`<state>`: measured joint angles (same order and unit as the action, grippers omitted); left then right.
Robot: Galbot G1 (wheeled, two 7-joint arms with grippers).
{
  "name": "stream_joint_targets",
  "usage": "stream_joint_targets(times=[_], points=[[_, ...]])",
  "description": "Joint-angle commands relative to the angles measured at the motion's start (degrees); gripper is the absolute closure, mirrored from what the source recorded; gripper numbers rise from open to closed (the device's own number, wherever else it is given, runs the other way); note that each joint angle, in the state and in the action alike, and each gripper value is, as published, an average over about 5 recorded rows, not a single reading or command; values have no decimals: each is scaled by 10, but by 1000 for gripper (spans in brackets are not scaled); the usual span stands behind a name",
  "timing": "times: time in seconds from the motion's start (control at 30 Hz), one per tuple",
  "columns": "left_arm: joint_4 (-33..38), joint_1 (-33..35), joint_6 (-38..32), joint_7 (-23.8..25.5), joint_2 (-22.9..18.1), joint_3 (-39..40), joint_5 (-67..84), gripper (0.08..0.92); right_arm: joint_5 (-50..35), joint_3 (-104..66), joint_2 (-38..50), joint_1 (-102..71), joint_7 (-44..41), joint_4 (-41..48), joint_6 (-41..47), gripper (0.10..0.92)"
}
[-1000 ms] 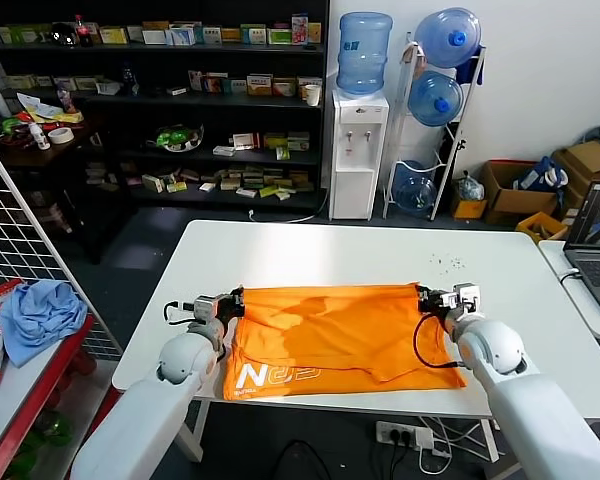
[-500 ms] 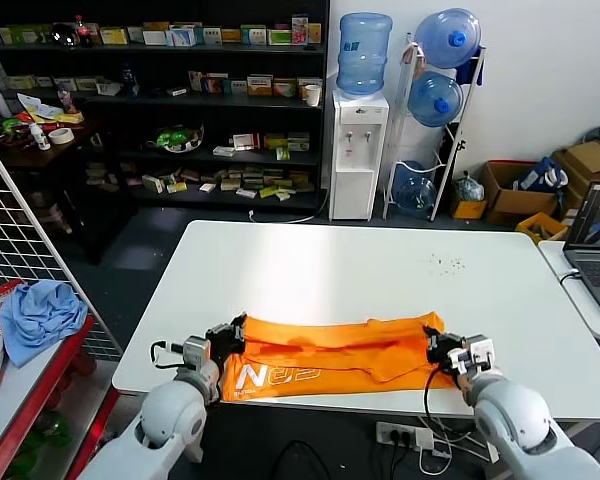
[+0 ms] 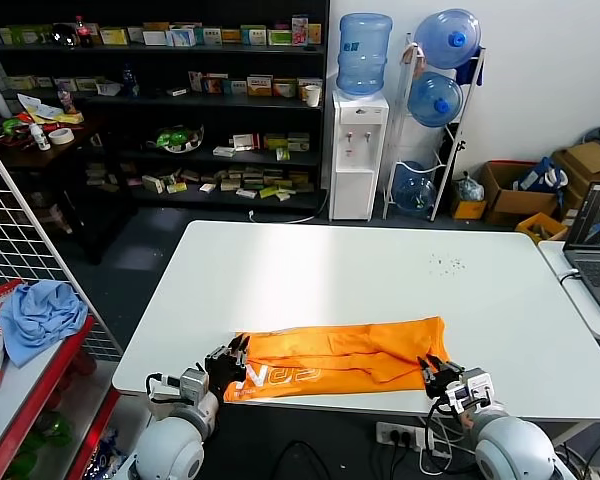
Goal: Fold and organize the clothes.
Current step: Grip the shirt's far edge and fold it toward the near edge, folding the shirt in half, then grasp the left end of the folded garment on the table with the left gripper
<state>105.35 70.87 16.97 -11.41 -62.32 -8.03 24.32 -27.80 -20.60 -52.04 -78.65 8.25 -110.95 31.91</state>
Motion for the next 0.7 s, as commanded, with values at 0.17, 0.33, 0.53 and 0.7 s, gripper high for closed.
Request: stream_joint_targets(times=[0.17, 0.33, 0.53, 0.7], points=[[-2, 27, -15, -2, -7, -11, -7, 544, 0, -2, 2, -24, 4, -20, 4, 506], [-35, 11, -5, -8, -15, -14, 40, 397, 0, 0, 1, -24, 3, -20, 5, 350], [-64, -3, 19, -16, -24, -15, 95, 229, -3, -2, 2, -26, 4, -23, 6, 215], [-80, -10, 30, -20, -32, -14, 114, 179, -4, -2, 1, -30, 3, -26, 5, 203]])
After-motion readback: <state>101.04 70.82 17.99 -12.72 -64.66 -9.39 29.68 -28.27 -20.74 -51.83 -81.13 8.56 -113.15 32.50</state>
